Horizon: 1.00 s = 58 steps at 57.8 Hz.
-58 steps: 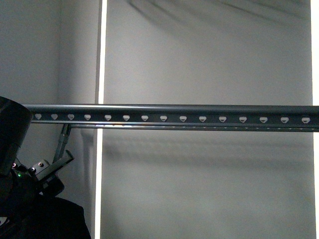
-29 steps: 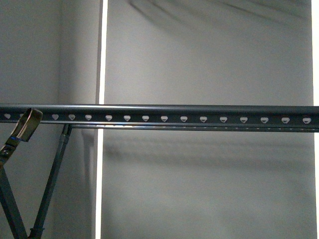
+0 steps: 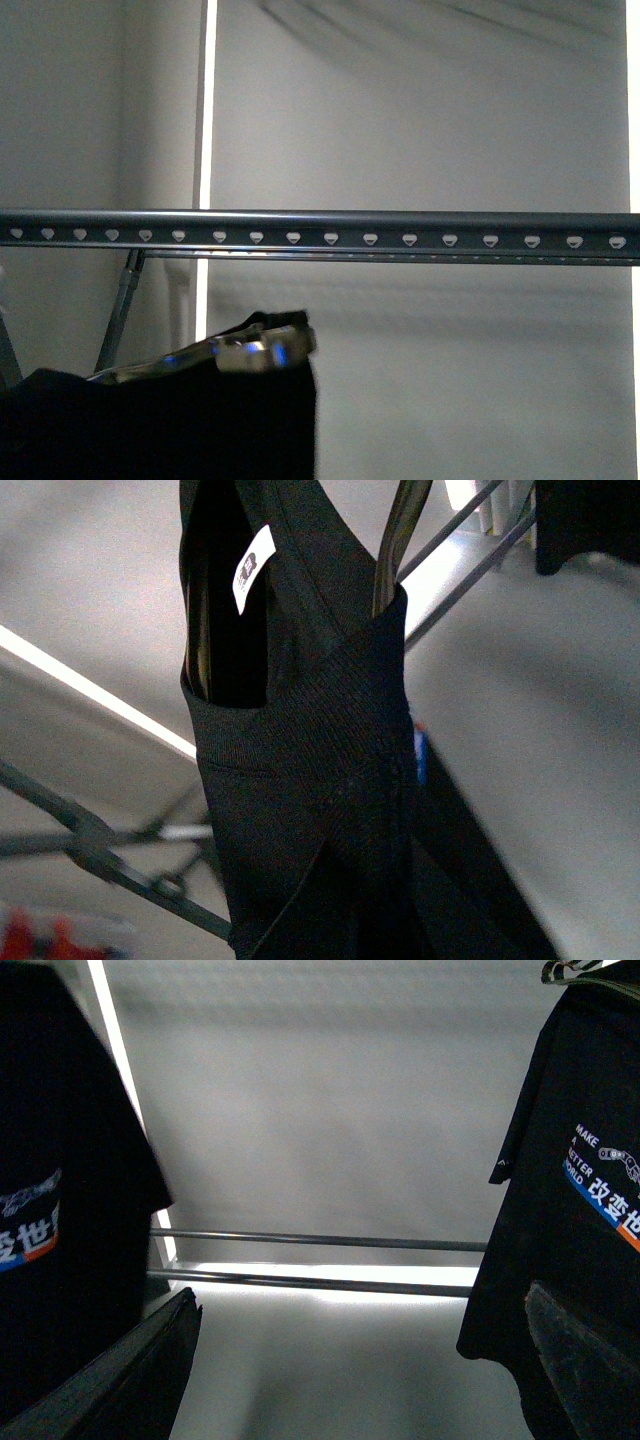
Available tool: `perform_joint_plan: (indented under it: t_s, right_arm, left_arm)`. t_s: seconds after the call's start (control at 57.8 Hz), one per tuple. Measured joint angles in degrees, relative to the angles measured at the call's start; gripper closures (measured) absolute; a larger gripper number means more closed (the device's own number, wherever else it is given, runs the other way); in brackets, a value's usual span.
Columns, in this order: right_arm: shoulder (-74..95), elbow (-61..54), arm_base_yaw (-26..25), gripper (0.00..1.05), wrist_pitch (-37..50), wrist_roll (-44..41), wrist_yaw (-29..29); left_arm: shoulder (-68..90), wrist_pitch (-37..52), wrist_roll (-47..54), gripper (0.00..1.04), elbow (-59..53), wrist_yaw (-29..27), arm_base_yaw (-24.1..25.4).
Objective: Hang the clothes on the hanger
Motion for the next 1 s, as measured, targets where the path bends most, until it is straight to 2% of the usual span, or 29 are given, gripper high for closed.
perform_joint_plan:
  t_s: [0.242, 0.381, 0.537, 0.9, 0.952, 0.987, 1.004]
  right_arm:
    - [0.0, 0.0, 0.0, 0.07, 0.0, 0.0, 0.0]
    - [0.0, 0.0, 0.0, 0.07, 0.0, 0.0, 0.0]
    - [0.0, 0.0, 0.0, 0.07, 0.0, 0.0, 0.0]
    - [0.0, 0.0, 0.0, 0.07, 0.0, 0.0, 0.0]
    - [2.1, 1.4, -2.4, 0.07, -3.4, -1.8, -6.9]
    - [6.1, 3.5, -6.2, 0.07, -6.8, -4.7, -17.6]
    - [7.7, 4.1, -7.5, 0.07, -7.2, -5.1, -20.8]
  left_arm:
    - [8.0, 5.6, 31.6, 1.0, 6.3, 1.3, -4.5]
    - [10.1, 5.6, 41.7, 1.0, 9.2, 4.6, -7.2]
    - [10.3, 7.7, 45.9, 1.0, 10.2, 6.8, -10.6]
    - [10.3, 7.8, 46.9, 1.0, 10.3, 7.1, -11.1]
    - [10.3, 7.8, 46.9, 1.0, 10.3, 7.1, -11.1]
    - [10.4, 7.8, 47.0, 1.0, 10.3, 7.1, -11.1]
    - [10.4, 7.8, 47.0, 1.0, 10.3, 7.1, -11.0]
